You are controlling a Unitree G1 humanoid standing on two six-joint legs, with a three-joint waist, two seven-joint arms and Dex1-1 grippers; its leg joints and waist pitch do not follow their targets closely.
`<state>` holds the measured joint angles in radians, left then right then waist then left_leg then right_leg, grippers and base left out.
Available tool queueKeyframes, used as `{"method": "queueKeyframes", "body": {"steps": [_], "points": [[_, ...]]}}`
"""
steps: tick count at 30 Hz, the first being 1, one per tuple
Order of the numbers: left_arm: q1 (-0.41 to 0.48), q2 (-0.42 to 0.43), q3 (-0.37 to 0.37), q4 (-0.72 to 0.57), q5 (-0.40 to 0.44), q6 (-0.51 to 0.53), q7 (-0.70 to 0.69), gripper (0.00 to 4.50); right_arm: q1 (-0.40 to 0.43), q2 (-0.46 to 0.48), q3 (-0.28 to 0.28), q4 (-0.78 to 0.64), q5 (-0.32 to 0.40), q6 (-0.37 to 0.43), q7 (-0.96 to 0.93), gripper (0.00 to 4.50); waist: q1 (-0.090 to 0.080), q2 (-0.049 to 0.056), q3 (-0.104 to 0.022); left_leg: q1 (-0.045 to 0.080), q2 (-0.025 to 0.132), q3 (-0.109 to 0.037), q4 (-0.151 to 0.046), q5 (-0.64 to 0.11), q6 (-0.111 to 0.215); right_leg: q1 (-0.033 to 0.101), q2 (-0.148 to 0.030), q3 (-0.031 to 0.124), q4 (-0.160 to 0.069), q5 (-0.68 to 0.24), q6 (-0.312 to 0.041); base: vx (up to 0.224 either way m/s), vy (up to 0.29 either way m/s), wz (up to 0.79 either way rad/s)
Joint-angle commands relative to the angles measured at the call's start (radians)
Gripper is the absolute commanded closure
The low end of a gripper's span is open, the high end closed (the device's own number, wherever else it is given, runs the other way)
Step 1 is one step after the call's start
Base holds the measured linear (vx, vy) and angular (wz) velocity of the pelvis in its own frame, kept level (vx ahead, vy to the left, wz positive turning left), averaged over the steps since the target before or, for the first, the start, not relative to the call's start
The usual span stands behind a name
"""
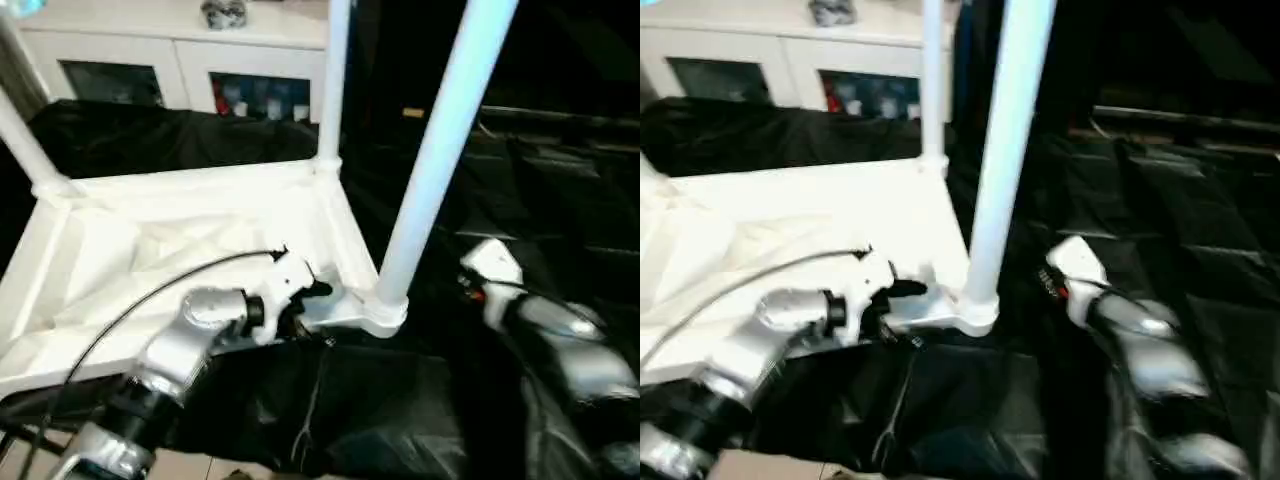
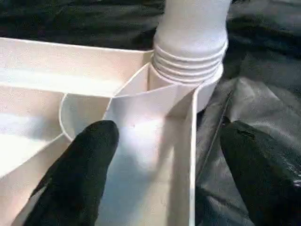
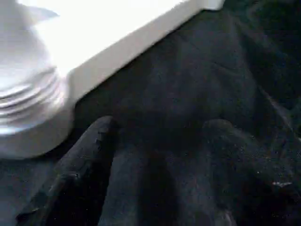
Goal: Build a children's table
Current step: Rotate table base
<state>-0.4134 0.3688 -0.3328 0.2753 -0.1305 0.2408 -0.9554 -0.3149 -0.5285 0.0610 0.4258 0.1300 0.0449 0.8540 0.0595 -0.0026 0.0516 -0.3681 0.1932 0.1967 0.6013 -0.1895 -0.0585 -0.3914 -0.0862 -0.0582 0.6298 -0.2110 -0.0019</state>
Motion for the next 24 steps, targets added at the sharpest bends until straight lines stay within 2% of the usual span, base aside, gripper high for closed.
{"method": "queueKeyframes", "body": {"steps": [1, 3, 4, 5, 6, 7, 8, 9, 10, 12, 14, 16, 18, 21, 22, 24], "points": [[-0.035, 0.005, -0.017, 0.035, 0.020, -0.033, -0.026, 0.81, 0.025, -0.044, 0.009, -0.091, 0.046, 0.058, 0.093, 1.22, 0.003, -0.006, -0.057, 0.010, 0.035, -0.016, -0.067, -0.200, 0.072, 0.046, -0.048, 0.045, -0.086, -0.162, -0.220, 0.000, 0.000, 0.00], [-0.048, 0.009, -0.022, 0.056, 0.029, -0.035, -0.034, 0.87, 0.042, -0.068, 0.004, -0.139, 0.065, 0.095, 0.135, 1.22, 0.003, -0.009, -0.060, 0.009, 0.037, -0.019, -0.067, -0.196, 0.072, 0.047, -0.051, 0.045, -0.083, -0.152, -0.220, 0.000, 0.000, 0.00], [-0.056, 0.011, -0.024, 0.066, 0.033, -0.027, -0.037, 1.00, 0.050, -0.079, 0.001, -0.164, 0.073, 0.117, 0.153, 0.95, 0.003, -0.009, -0.059, 0.009, 0.036, -0.018, -0.068, -0.196, 0.073, 0.047, -0.050, 0.045, -0.086, -0.154, -0.219, 0.000, 0.000, 0.00], [-0.070, 0.023, -0.033, 0.084, 0.037, -0.003, -0.063, 1.00, 0.069, -0.107, 0.004, -0.229, 0.110, 0.170, 0.194, 0.95, 0.003, -0.006, -0.060, 0.007, 0.036, -0.020, -0.068, -0.187, 0.073, 0.049, -0.053, 0.044, -0.083, -0.150, -0.223, 0.000, 0.000, 0.00], [-0.075, 0.028, -0.036, 0.090, 0.037, 0.008, -0.076, 1.14, 0.076, -0.117, 0.005, -0.257, 0.130, 0.195, 0.211, 0.88, 0.005, -0.007, -0.060, 0.008, 0.035, -0.019, -0.067, -0.184, 0.076, 0.049, -0.051, 0.045, -0.085, -0.149, -0.221, 0.000, 0.000, 0.00], [-0.075, 0.028, -0.036, 0.090, 0.037, 0.008, -0.076, 1.23, 0.076, -0.117, 0.005, -0.257, 0.130, 0.195, 0.211, 0.88, 0.005, -0.004, -0.060, 0.008, 0.038, -0.021, -0.068, -0.183, 0.077, 0.048, -0.053, 0.045, -0.083, -0.137, -0.225, 0.000, 0.000, 0.00], [-0.080, 0.032, -0.038, 0.100, 0.040, 0.016, -0.086, 1.30, 0.084, -0.129, 0.009, -0.297, 0.160, 0.240, 0.231, 0.71, 0.002, -0.004, -0.059, 0.006, 0.036, -0.021, -0.069, -0.183, 0.076, 0.050, -0.051, 0.043, -0.084, -0.140, -0.227, 0.000, 0.000, 0.00], [-0.082, 0.032, -0.038, 0.106, 0.042, 0.015, -0.087, 1.30, 0.087, -0.133, 0.013, -0.309, 0.168, 0.253, 0.237, 0.71, 0.004, 0.000, -0.061, 0.009, 0.037, -0.021, -0.067, -0.184, 0.075, 0.048, -0.053, 0.044, -0.083, -0.139, -0.230, 0.000, 0.000, 0.00], [-0.084, 0.032, -0.040, 0.111, 0.044, 0.016, -0.089, 1.49, 0.089, -0.134, 0.016, -0.317, 0.172, 0.258, 0.240, 0.49, 0.000, -0.002, -0.061, 0.007, 0.036, -0.021, -0.067, -0.188, 0.073, 0.047, -0.053, 0.043, -0.084, -0.142, -0.233, 0.000, 0.000, 0.00], [-0.091, 0.032, -0.044, 0.124, 0.048, 0.018, -0.096, 1.62, 0.090, -0.133, 0.020, -0.326, 0.170, 0.263, 0.240, 0.45, 0.002, -0.003, -0.061, 0.010, 0.038, -0.020, -0.067, -0.197, 0.065, 0.045, -0.054, 0.043, -0.087, -0.160, -0.237, 0.000, 0.000, 0.00], [-0.097, 0.034, -0.049, 0.134, 0.053, 0.035, -0.098, 1.81, 0.089, -0.126, 0.025, -0.332, 0.163, 0.265, 0.232, 0.15, 0.004, -0.002, -0.060, 0.011, 0.038, -0.020, -0.068, -0.202, 0.055, 0.043, -0.054, 0.044, -0.088, -0.176, -0.236, 0.000, 0.000, 0.00], [-0.102, 0.032, -0.049, 0.142, 0.054, 0.043, -0.100, 1.85, 0.089, -0.120, 0.024, -0.342, 0.160, 0.280, 0.229, 0.09, 0.004, -0.003, -0.060, 0.010, 0.038, -0.021, -0.069, -0.203, 0.052, 0.044, -0.056, 0.044, -0.088, -0.182, -0.232, 0.000, 0.000, 0.00], [-0.104, 0.032, -0.047, 0.142, 0.054, 0.060, -0.099, 2.21, 0.090, -0.119, 0.025, -0.350, 0.159, 0.291, 0.228, 0.00, 0.004, -0.002, -0.060, 0.009, 0.038, -0.021, -0.070, -0.199, 0.050, 0.045, -0.055, 0.044, -0.087, -0.176, -0.231, 0.000, 0.000, 0.00], [-0.106, 0.035, -0.041, 0.134, 0.053, 0.082, -0.109, 2.41, 0.089, -0.119, 0.033, -0.368, 0.156, 0.316, 0.213, 0.00, 0.004, -0.003, -0.060, 0.009, 0.038, -0.021, -0.070, -0.191, 0.051, 0.045, -0.056, 0.044, -0.087, -0.173, -0.231, 0.000, 0.000, 0.00], [-0.103, 0.036, -0.041, 0.127, 0.050, 0.090, -0.113, 2.65, 0.086, -0.117, 0.034, -0.367, 0.155, 0.318, 0.212, 0.00, 0.005, -0.002, -0.059, 0.010, 0.038, -0.021, -0.070, -0.197, 0.048, 0.044, -0.056, 0.044, -0.087, -0.177, -0.233, 0.000, 0.000, 0.00], [-0.093, 0.039, -0.049, 0.103, 0.044, 0.112, -0.127, 2.72, 0.081, -0.111, 0.040, -0.365, 0.152, 0.320, 0.204, 0.00, 0.004, -0.003, -0.059, 0.009, 0.038, -0.021, -0.070, -0.200, 0.046, 0.045, -0.056, 0.044, -0.088, -0.182, -0.232, 0.000, 0.000, 0.00]]}}
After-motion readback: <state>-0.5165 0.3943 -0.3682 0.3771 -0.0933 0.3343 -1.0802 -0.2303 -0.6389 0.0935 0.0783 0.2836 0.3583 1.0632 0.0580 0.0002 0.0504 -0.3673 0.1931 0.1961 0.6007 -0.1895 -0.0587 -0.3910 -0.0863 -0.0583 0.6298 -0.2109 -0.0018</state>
